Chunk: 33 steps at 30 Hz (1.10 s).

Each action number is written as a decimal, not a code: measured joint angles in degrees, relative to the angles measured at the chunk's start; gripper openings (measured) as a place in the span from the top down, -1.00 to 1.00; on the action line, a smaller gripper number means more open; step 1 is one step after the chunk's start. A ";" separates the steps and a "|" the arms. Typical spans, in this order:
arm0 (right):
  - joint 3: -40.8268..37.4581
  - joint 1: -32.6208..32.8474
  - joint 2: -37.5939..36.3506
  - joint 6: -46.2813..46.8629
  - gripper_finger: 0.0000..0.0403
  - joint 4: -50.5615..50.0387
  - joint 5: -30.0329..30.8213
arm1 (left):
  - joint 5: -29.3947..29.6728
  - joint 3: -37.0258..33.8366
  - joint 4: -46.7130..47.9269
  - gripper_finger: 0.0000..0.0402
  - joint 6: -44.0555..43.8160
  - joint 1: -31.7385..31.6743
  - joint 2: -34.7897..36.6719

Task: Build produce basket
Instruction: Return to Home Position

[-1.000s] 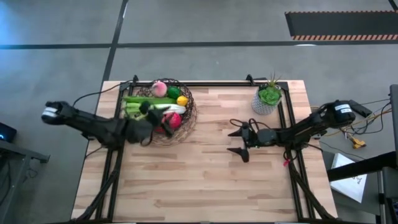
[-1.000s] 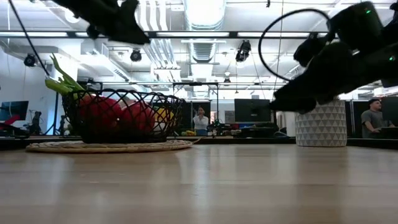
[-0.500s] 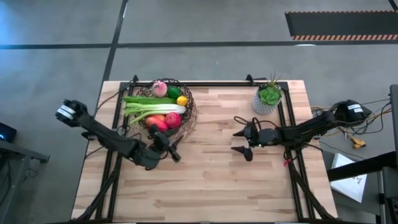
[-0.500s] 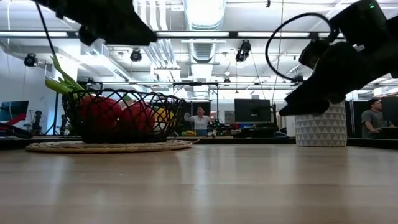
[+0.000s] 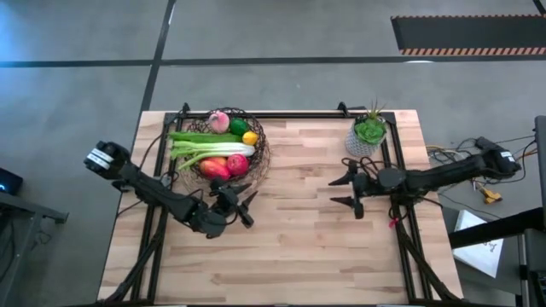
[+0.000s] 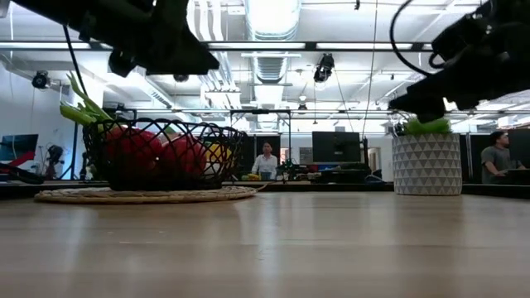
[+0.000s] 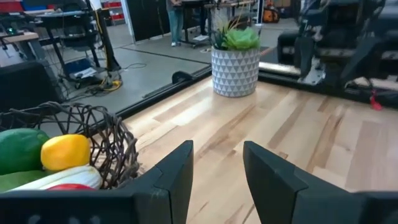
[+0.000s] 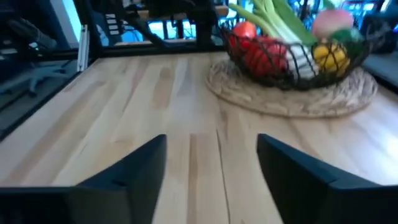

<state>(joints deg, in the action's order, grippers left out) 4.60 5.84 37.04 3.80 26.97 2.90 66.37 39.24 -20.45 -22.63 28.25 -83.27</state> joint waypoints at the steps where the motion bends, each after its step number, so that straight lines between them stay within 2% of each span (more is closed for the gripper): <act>1: -0.48 -0.74 -2.33 0.92 -0.11 -2.31 -1.08 | 0.00 0.00 -0.12 0.38 0.00 0.00 0.46; 10: 1.03 -7.61 -20.71 1.97 0.56 -24.86 -8.44 | 0.35 -0.32 -0.08 0.38 0.75 -0.02 1.65; 14: 1.31 -10.13 -27.41 -0.17 0.79 -29.59 -13.07 | 0.67 -1.25 -0.09 0.38 -0.05 -0.02 1.62; 17: -0.22 -11.31 -31.93 0.00 0.91 -31.24 -13.40 | 3.91 -2.39 -0.06 0.38 -3.55 -0.02 1.67; 21: -1.98 -11.49 -36.59 2.09 0.95 -29.80 -13.96 | 4.10 -4.17 -0.01 0.38 -7.15 -0.04 2.50; 25: -2.12 -11.49 -36.94 1.63 0.96 -28.94 -18.38 | 1.67 -7.26 -0.05 0.43 -9.98 -0.23 6.29; 33: -2.42 -11.49 -35.87 3.47 0.96 -28.22 -20.27 | 1.20 -16.93 -0.02 0.77 -11.52 -0.42 20.40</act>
<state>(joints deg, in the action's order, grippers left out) 2.17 -5.65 1.18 7.26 -1.25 -17.37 67.57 22.31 -20.47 -34.15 27.83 -62.87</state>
